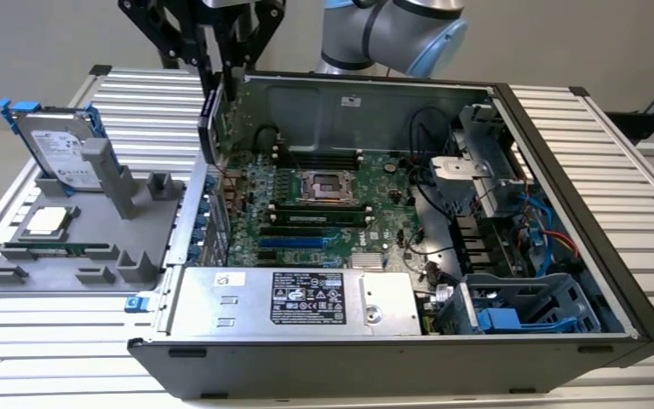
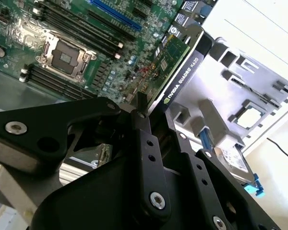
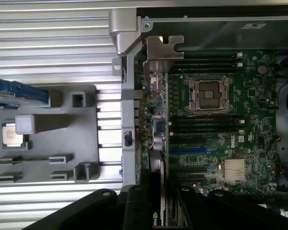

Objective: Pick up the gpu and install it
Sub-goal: 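Pick up the gpu and move the gpu toward the slot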

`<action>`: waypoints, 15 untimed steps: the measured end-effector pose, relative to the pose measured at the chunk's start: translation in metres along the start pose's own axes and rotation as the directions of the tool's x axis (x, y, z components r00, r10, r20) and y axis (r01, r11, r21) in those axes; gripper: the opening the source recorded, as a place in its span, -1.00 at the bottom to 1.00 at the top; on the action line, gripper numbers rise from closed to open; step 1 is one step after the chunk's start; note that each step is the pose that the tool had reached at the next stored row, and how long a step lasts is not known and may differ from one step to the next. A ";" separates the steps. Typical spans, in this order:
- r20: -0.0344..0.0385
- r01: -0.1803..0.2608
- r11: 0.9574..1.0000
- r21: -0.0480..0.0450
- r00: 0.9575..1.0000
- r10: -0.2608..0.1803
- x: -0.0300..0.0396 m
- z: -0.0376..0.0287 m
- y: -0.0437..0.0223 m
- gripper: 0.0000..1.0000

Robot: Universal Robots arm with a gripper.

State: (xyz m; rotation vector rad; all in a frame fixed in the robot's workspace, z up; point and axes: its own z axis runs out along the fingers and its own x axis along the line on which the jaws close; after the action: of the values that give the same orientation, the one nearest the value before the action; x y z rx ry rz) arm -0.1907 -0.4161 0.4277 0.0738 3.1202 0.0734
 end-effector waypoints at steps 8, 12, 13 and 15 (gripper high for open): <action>0.000 0.000 1.000 0.000 1.000 0.000 -0.0060 0.0001 0.0003 -1.00; 0.000 0.000 1.000 0.000 1.000 0.000 -0.0090 0.0001 0.0004 -1.00; 0.000 0.000 1.000 0.000 1.000 0.000 -0.0097 0.0002 0.0005 -1.00; 0.000 0.000 1.000 0.000 1.000 0.000 -0.0113 0.0002 0.0005 -1.00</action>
State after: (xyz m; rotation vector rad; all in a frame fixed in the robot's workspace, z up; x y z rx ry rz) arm -0.1794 -0.4161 0.4277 0.0737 3.1203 0.0734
